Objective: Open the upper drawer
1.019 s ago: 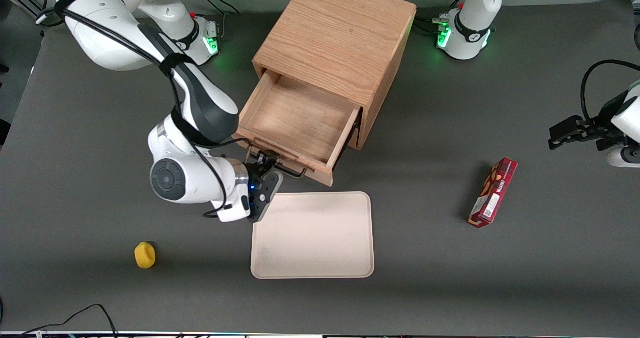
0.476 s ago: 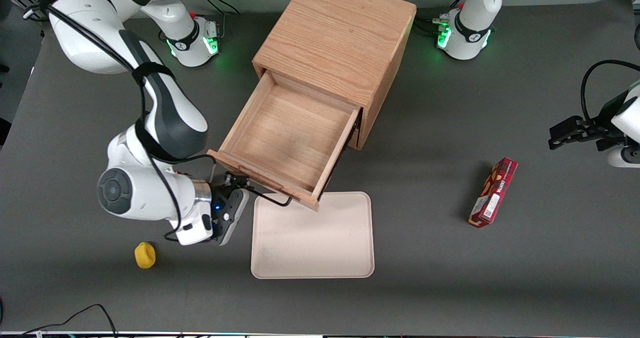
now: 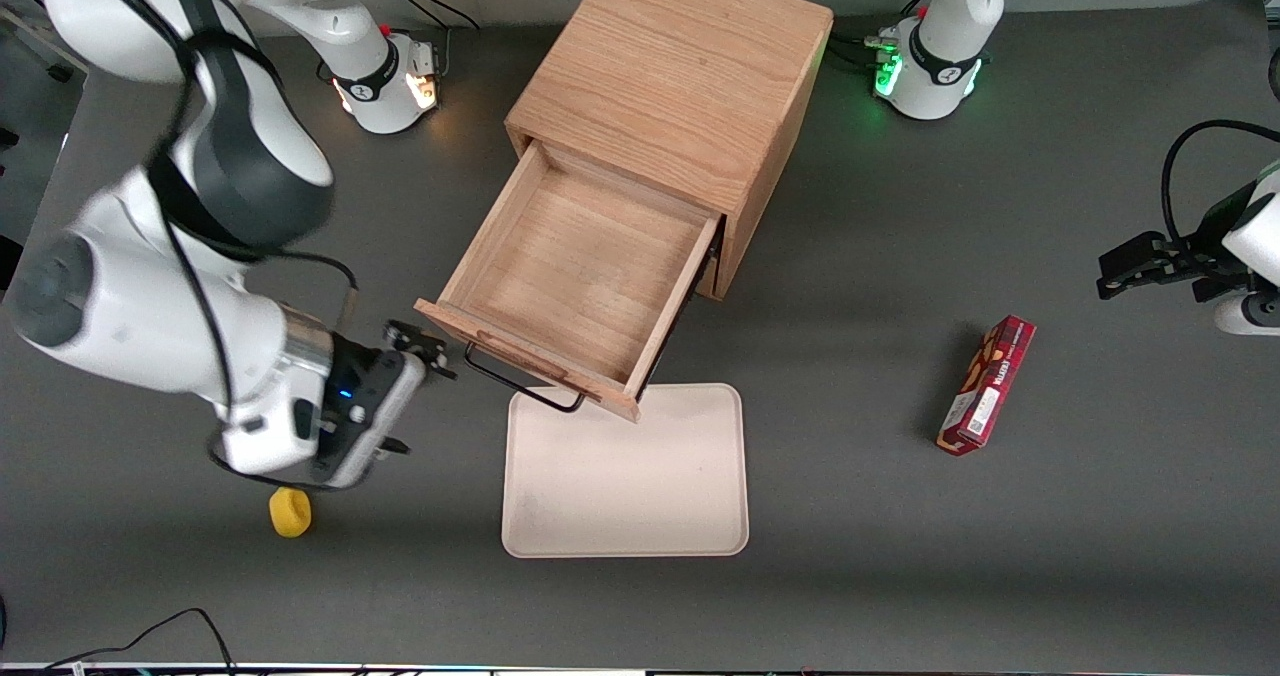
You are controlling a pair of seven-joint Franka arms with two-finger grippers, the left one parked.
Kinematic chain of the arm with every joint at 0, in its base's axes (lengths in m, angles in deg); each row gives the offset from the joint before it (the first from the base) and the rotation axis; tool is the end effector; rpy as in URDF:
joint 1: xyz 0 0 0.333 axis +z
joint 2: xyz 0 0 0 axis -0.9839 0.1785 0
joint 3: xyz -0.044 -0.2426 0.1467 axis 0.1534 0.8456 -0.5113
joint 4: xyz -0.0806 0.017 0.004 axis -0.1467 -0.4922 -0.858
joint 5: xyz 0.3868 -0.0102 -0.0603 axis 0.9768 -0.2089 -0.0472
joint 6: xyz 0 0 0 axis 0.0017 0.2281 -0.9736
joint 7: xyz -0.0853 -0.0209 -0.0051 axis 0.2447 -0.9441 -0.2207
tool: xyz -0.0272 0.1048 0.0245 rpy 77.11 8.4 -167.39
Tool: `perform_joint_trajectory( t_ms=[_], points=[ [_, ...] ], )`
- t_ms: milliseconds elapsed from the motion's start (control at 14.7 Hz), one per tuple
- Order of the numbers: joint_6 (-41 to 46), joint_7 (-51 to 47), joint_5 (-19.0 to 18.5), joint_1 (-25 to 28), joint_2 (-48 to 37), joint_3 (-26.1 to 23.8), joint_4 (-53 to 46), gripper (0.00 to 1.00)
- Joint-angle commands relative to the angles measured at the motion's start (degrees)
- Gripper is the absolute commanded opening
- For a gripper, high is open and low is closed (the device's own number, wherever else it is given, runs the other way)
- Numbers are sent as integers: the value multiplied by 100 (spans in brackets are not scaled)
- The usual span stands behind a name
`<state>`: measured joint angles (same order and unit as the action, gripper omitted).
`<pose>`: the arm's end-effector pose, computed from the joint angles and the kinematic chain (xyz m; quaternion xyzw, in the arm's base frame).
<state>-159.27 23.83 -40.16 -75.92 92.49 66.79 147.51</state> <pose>0.6674 0.2213 0.5190 -0.9014 -0.4108 -0.0652 0.1202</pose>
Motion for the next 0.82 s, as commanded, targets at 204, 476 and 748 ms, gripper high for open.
perform_joint_trajectory(
  t_ms=[204,476,748],
  points=[
    [2138,-947,-134,-309,-1327,239,369,100],
    [2182,-1069,-223,-292,-2705,915,2260,100],
    [241,-1149,-258,-301,-4201,1426,4996,100]
  ],
)
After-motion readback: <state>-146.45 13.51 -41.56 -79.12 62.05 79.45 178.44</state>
